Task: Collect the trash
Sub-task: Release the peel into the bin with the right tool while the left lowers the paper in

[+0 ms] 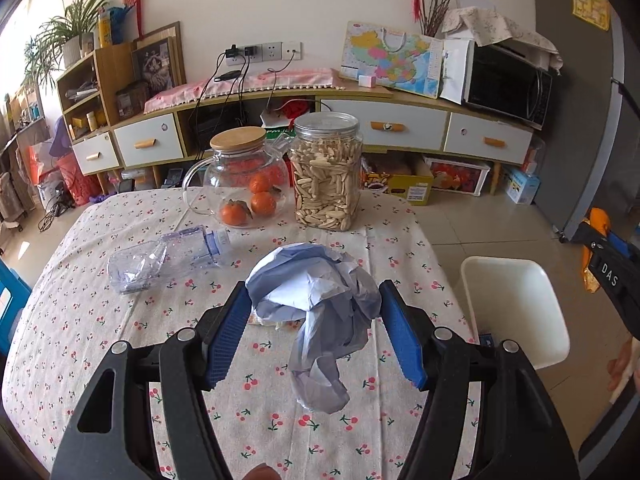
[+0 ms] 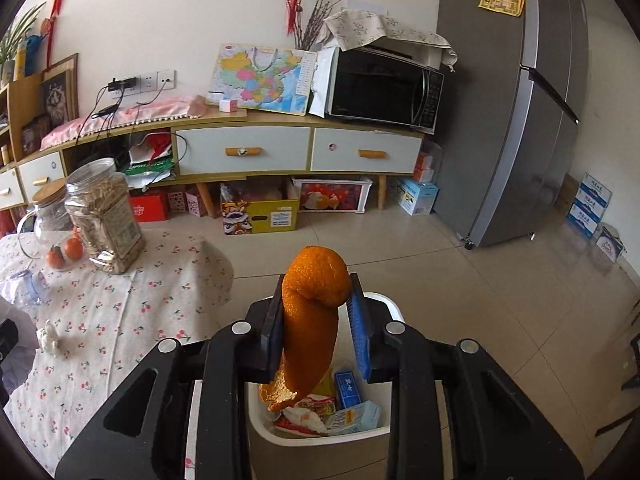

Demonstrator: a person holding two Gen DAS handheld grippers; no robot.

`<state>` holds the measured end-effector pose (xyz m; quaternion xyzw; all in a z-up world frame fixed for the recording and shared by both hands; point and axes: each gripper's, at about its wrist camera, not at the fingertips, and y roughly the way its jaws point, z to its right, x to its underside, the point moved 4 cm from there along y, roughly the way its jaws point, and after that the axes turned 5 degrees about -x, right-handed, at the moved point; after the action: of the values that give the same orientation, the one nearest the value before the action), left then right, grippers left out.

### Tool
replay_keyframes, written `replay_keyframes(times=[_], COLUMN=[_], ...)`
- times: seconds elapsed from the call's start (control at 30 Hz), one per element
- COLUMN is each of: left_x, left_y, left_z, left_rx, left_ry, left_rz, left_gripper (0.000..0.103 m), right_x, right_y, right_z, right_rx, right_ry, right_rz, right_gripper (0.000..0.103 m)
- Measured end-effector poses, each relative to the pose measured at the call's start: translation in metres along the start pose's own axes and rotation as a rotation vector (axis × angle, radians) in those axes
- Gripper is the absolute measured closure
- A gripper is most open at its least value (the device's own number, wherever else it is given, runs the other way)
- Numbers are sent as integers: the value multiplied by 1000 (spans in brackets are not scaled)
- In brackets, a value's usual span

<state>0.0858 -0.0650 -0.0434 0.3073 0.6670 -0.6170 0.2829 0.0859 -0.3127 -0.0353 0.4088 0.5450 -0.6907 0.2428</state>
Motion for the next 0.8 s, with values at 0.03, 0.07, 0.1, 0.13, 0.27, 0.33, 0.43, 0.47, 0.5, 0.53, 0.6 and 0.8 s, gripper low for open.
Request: replay_keyframes(times=[0.03,0.07,0.1,0.13,0.27,0.33,0.43,0.47,0.5,0.53,0.6,0.8], left_x=[0,-1,-1,-1,-6,-10,-20,-23,-26,-29,-34,-43], left_y=[3,6,9,11,18,19,17,15,13,12,8,5], left_z=[8,16,25,35,80,104,138,149,159,169,188,234], left_rx=[8,19,32,44,94,125,169,183,197,209,227,271], left_ry=[3,4,5,10,41,55,79,86,94,102,119,161], left_rz=[-5,-13,-21,-28,-37,-38,-27,-21,-16,-10,-1,2], left_gripper=[38,38,38,38,38,38,38,38,38,38,38,37], right_x=[-1,-2,-3,-3,-6,-8,-7,-6,-5,-3,1,10], right_y=[4,8,11,14,20,19,13,11,10,8,5,-5], right_z=[10,19,30,40,76,95,126,135,143,151,165,196], right_rx=[16,30,40,44,75,111,183,201,222,241,270,357], right_ry=[12,24,42,61,139,179,251,269,284,296,317,364], right_rz=[-3,-7,-12,-18,-30,-26,-1,5,5,4,0,-1], right_gripper=[76,76,73,67,39,31,19,17,15,14,12,7])
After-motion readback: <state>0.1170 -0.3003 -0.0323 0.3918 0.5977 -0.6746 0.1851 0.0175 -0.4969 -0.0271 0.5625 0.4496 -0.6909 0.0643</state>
